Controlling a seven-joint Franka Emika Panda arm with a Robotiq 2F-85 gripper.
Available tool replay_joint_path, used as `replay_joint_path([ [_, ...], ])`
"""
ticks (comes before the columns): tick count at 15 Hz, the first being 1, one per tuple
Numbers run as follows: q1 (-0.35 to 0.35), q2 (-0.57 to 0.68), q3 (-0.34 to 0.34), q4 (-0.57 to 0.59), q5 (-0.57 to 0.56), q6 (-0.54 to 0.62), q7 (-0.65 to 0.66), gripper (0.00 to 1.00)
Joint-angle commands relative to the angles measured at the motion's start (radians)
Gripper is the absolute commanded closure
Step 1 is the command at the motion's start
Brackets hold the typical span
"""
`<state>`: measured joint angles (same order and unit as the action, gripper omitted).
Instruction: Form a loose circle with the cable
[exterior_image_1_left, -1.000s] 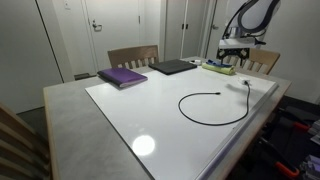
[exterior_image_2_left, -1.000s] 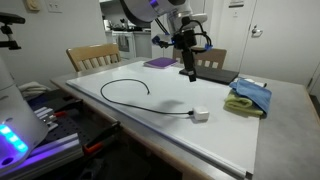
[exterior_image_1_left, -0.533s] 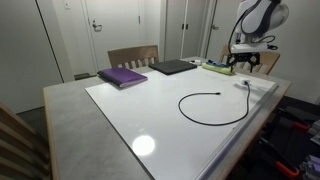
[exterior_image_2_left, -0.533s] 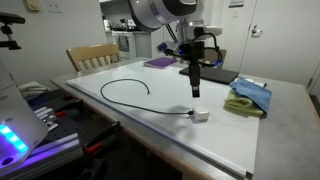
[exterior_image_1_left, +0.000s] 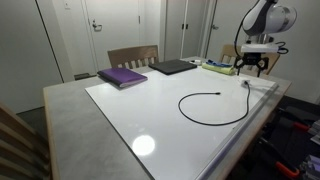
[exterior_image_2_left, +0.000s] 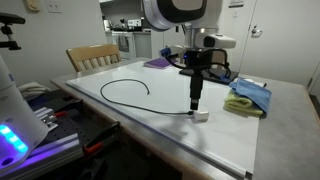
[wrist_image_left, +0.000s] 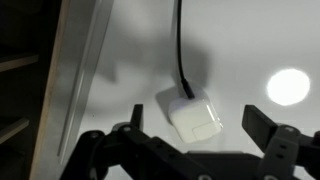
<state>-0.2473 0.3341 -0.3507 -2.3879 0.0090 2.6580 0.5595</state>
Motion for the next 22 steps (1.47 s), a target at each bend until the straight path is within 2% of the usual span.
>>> replay_joint_path([
  [1, -0.059, 0.002, 0.057, -0.027, 0.122, 0.060, -0.223, 0.00],
  [3, -0.067, 0.009, 0.070, -0.031, 0.149, 0.076, -0.315, 0.00],
  [4, -0.024, 0.000, 0.028, -0.017, 0.120, 0.037, -0.233, 0.00],
  [8, -0.021, 0.003, 0.035, -0.024, 0.134, 0.055, -0.239, 0.00],
  [15, -0.068, 0.000, 0.096, -0.026, 0.146, 0.096, -0.445, 0.00],
  [22, -0.085, 0.007, 0.065, -0.030, 0.106, 0.091, -0.558, 0.00],
])
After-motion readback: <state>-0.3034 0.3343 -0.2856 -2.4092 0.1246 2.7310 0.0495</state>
